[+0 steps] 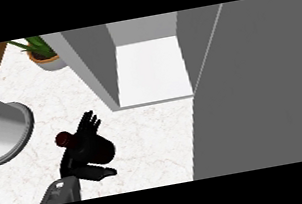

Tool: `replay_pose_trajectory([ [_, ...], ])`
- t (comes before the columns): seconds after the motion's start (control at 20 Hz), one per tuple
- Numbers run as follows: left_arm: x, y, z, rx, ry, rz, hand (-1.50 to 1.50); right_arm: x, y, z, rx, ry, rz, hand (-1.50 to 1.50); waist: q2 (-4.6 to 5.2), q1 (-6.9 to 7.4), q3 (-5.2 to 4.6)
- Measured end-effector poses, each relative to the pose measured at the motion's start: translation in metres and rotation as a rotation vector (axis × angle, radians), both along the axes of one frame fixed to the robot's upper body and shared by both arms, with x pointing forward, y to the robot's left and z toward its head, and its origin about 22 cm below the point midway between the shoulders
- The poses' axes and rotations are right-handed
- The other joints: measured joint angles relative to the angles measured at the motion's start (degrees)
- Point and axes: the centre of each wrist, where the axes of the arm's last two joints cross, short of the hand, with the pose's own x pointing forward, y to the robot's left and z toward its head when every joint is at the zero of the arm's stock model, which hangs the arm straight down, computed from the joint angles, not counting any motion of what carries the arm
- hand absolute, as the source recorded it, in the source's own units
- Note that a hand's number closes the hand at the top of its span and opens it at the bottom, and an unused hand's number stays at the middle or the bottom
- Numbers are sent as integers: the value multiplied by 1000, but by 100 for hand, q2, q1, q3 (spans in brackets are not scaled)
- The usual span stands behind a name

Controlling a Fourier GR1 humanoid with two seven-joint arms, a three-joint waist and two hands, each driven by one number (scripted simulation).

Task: Pick up the wine, place it into the cabinet and close the cabinet

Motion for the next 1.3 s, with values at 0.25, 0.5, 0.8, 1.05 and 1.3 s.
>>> replay_pose_trajectory([
  [0.25,5,-13,0,-31,-11,29,150,1,-1,-3,2,7,-3,-150,0,0,1],
  [0.5,14,-27,2,-78,7,12,150,1,0,-4,2,12,3,-150,1,-4,0],
  [0.8,21,-40,7,-107,8,-43,150,-2,-1,-9,6,16,6,-150,-8,17,4],
  [1.05,21,-32,9,-145,-7,81,150,1,-4,-7,-3,14,-2,-150,-16,45,4],
  [1.3,8,1,7,-180,-26,312,150,3,-4,-8,2,11,-7,-150,-19,77,6],
])
